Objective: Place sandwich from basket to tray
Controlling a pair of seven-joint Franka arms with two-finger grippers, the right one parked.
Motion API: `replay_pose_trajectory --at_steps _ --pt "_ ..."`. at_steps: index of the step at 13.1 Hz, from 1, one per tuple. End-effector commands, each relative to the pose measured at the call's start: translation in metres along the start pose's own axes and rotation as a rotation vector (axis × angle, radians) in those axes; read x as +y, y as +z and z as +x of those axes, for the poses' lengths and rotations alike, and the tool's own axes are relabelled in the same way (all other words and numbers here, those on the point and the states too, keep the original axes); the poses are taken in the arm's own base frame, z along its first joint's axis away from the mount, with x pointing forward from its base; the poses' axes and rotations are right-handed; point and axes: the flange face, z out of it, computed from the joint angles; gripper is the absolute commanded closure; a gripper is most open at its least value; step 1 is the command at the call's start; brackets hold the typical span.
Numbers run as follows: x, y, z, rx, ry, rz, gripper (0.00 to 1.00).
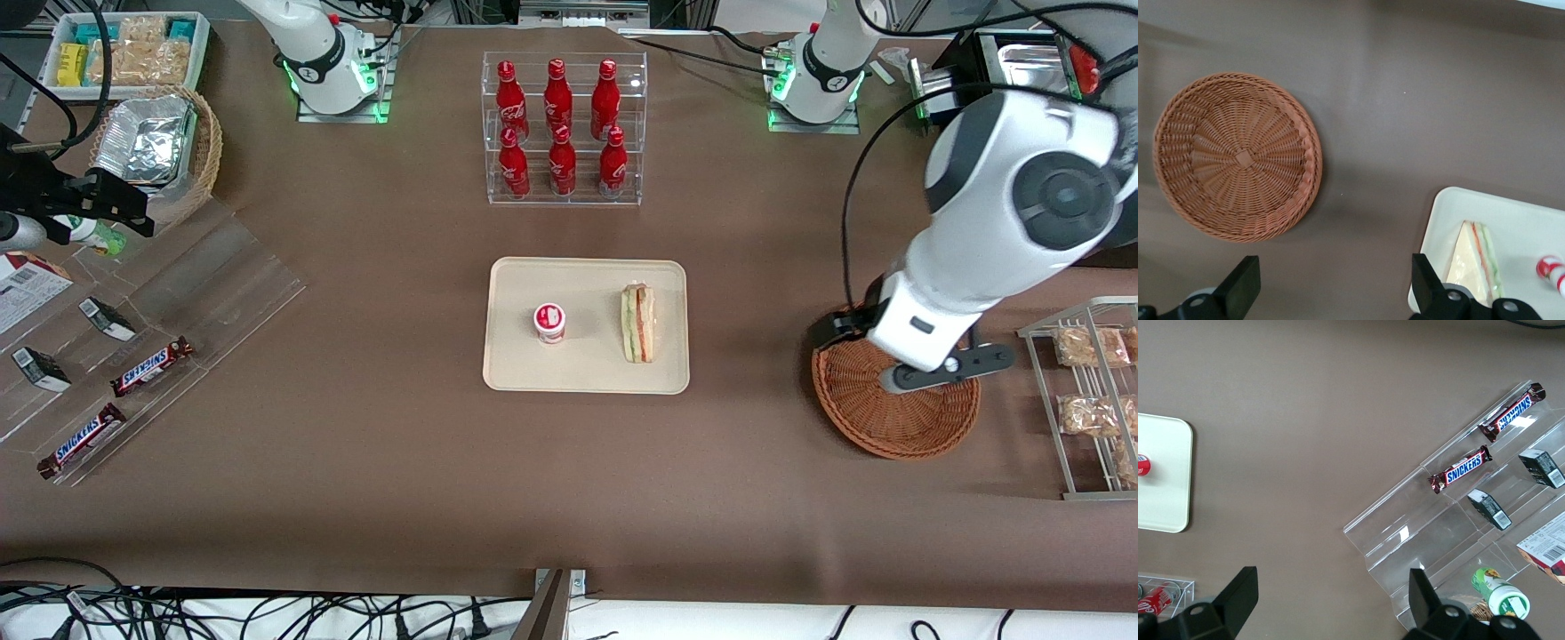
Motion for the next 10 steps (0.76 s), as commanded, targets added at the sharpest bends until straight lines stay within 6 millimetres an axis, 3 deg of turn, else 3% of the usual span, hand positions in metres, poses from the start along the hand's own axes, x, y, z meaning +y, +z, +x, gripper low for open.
replay_pose_trajectory --at_steps 1,6,10 --pt "-0.034 -0.031 -0.024 -0.028 0.078 -0.007 0.00" --pt "-0.090 -0.072 -0.050 -0.069 0.176 -0.013 0.00" --pt "-0.100 -0.083 -0.065 -0.096 0.328 -0.020 0.00"
